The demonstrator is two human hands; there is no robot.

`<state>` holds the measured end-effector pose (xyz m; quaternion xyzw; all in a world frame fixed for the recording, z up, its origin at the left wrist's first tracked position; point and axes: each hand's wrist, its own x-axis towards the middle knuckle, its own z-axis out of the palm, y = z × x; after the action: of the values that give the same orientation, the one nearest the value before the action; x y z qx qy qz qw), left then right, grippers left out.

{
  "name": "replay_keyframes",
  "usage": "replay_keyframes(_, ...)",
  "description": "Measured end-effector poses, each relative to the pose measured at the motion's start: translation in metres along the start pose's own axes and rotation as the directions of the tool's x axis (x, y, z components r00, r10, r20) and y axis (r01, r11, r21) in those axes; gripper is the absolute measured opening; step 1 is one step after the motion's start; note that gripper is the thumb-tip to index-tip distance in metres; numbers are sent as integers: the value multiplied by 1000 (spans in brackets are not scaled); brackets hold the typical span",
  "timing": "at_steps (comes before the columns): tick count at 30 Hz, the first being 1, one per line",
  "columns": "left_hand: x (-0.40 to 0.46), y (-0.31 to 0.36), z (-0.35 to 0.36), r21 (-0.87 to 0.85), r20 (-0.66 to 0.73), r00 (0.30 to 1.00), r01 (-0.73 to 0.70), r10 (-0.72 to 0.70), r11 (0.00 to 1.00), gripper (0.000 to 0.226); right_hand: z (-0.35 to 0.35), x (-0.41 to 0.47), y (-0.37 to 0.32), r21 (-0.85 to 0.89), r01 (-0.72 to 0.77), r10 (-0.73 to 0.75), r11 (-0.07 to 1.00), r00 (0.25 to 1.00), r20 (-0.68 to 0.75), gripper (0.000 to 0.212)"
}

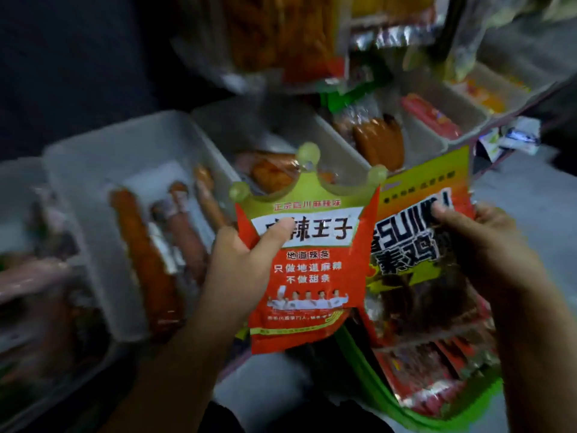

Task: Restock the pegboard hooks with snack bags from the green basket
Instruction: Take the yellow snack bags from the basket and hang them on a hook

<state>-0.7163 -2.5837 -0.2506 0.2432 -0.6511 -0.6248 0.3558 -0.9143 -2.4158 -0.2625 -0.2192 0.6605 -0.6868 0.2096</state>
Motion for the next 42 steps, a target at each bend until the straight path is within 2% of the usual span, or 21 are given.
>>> replay_keyframes(2,-4,38,-34,-16,-73,994,-81,79,997,12,28,-2,-36,-2,86,-86,996,996,37,27)
replay_keyframes(4,-11,72,-70,-6,-177,972,-160,157,987,12,59,-4,-70,6,186,-186,982,982,43,21)
replay_keyframes(7,-26,116,-124,120,-351,885,-284,308,951,10,103,-5,-111,0,299,-298,954,952,71,24)
replay_keyframes(10,-39,150,-175,282,-489,763,-320,422,905,18,148,-8,-140,22,360,-356,933,907,224,31)
replay_keyframes(13,-49,172,-213,324,-544,717,-300,436,897,9,200,-17,-159,50,395,-382,917,834,398,39)
replay_keyframes(17,-54,182,-242,219,-560,731,-325,391,920,11,275,-47,-176,106,454,-427,885,698,574,39)
replay_keyframes(21,-59,193,-257,69,-487,821,-302,296,951,25,329,-75,-182,179,477,-446,861,537,716,26)
replay_keyframes(22,-60,195,-260,77,-457,841,-288,291,954,25,337,-79,-182,182,477,-440,860,513,737,23)
replay_keyframes(23,-62,198,-262,126,-427,854,-268,297,955,24,344,-83,-182,187,473,-438,861,503,745,21)
replay_keyframes(25,-65,203,-267,257,-391,866,-222,311,941,28,352,-86,-179,198,451,-441,870,532,723,19)
replay_keyframes(27,-66,206,-272,286,-394,844,-264,365,921,26,354,-88,-178,212,447,-453,869,545,705,17)
replay_keyframes(29,-67,215,-276,258,-428,777,-386,462,886,26,354,-91,-178,226,460,-470,859,531,705,17)
replay_keyframes(32,-65,237,-280,489,-401,644,-451,651,747,28,351,-94,-181,250,484,-511,839,541,667,17)
replay_keyframes(34,-64,253,-279,601,-334,633,-427,698,675,23,349,-95,-183,250,521,-544,816,545,638,17)
replay_keyframes(36,-63,263,-276,626,-297,644,-426,705,653,16,347,-99,-188,262,546,-570,796,529,629,16)
replay_keyframes(39,-59,277,-272,645,-248,613,-473,750,600,3,345,-104,-198,290,559,-603,777,525,601,20)
replay_keyframes(42,-53,290,-267,627,-245,573,-522,782,578,11,347,-109,-207,295,560,-612,774,543,576,31)
